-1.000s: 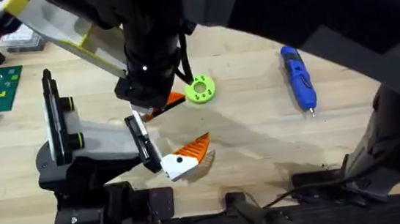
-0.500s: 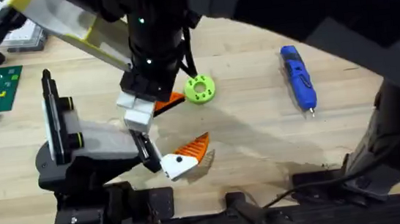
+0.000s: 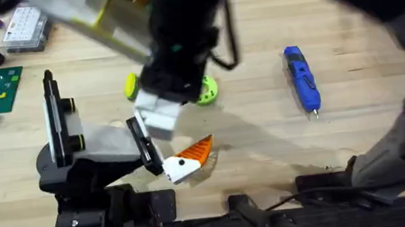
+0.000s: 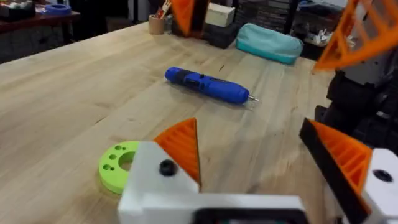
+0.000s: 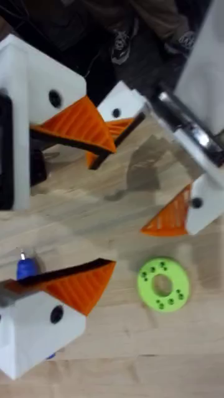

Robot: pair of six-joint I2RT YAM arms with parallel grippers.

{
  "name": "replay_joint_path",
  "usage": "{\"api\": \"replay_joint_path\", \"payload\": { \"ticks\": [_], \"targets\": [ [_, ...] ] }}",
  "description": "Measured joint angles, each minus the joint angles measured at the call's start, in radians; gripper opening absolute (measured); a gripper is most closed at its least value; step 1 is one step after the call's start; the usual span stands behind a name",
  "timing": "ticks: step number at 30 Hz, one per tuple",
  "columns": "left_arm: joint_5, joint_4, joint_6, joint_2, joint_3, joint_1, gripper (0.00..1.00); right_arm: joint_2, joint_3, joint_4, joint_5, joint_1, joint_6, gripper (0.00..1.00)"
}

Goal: Pick up the gripper from the table and insert it into the empty holder that is missing its gripper. Then pick up a screw, insert it into the mounting hole, and use the screwdriver to tighten it. Finally, clean up the table by picking up the vegetable and placing it into the bucket.

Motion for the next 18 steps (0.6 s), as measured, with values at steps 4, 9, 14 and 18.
{"api": "replay_joint_path", "payload": {
  "ticks": [4, 9, 14, 18],
  "targets": [
    [0.001, 0.0, -0.001, 0.0, 0.0, 0.0, 0.921, -0.06, 0.011, -0.072, 0.0, -0.037, -0.008, 0.99],
    [0.004, -0.001, -0.001, 0.0, 0.0, 0.0, 0.392, -0.076, 0.018, -0.078, 0.0, -0.068, -0.009, 0.99],
    [0.004, 0.0, 0.003, 0.0, 0.0, 0.0, 0.005, -0.07, 0.017, -0.078, -0.003, -0.068, -0.006, 0.99],
    [0.004, -0.001, 0.003, 0.0, 0.0, 0.0, 0.005, -0.07, 0.004, -0.078, -0.004, -0.068, 0.007, 0.99]
  ]
}}
